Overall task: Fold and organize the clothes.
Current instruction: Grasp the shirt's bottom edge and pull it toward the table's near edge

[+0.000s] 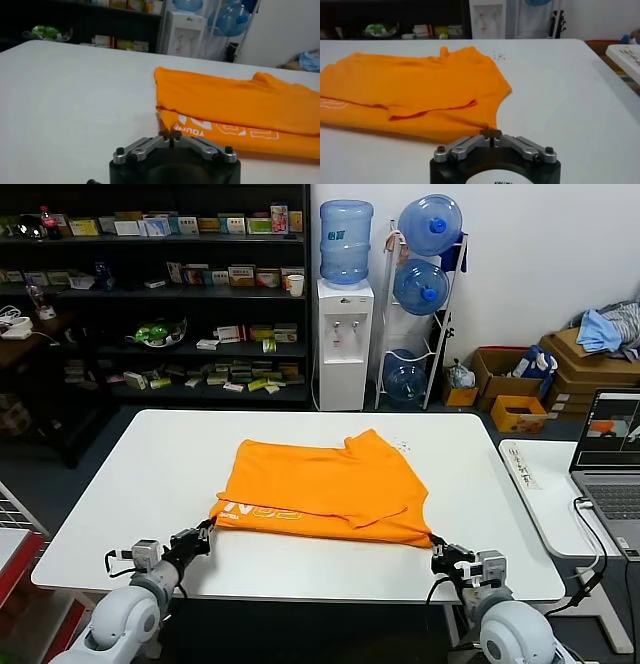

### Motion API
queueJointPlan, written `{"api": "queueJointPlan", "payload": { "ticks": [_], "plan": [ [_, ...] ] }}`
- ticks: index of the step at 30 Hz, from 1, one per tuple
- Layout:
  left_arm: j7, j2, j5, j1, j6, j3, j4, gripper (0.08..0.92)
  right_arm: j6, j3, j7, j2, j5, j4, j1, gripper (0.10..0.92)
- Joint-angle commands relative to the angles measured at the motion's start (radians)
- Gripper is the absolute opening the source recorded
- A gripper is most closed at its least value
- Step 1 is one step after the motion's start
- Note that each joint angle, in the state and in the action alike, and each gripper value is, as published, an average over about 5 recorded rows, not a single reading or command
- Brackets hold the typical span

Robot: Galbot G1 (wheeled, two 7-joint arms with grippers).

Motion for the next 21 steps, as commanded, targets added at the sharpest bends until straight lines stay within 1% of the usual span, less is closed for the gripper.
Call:
{"api": "queueJointPlan", "payload": {
  "ticks": [1, 7, 12, 16, 19, 21],
  "plan": [
    [-0.083, 0.142, -0.133, 0.179, 0.064, -0.046, -0.244, 0.102, -0.058, 0.065, 0.088, -0.090, 0.164, 0.199, -0.200, 0.124],
    [-0.131, 0.162, -0.142, 0.311, 0.097, -0.071, -0.326, 0.102, -0.063, 0.095, 0.111, -0.109, 0.166, 0.233, -0.292, 0.124],
    [-0.152, 0.142, -0.117, 0.395, 0.098, -0.094, -0.366, 0.102, -0.065, 0.102, 0.126, -0.110, 0.159, 0.245, -0.328, 0.124],
    [-0.159, 0.128, -0.104, 0.426, 0.111, -0.111, -0.383, 0.102, -0.078, 0.105, 0.155, -0.109, 0.137, 0.251, -0.327, 0.124],
    [-0.168, 0.127, -0.097, 0.431, 0.125, -0.127, -0.400, 0.104, -0.084, 0.117, 0.170, -0.116, 0.098, 0.258, -0.316, 0.154],
    [-0.174, 0.137, -0.097, 0.422, 0.128, -0.142, -0.413, 0.123, -0.073, 0.132, 0.165, -0.126, 0.063, 0.271, -0.301, 0.206]
  ]
}}
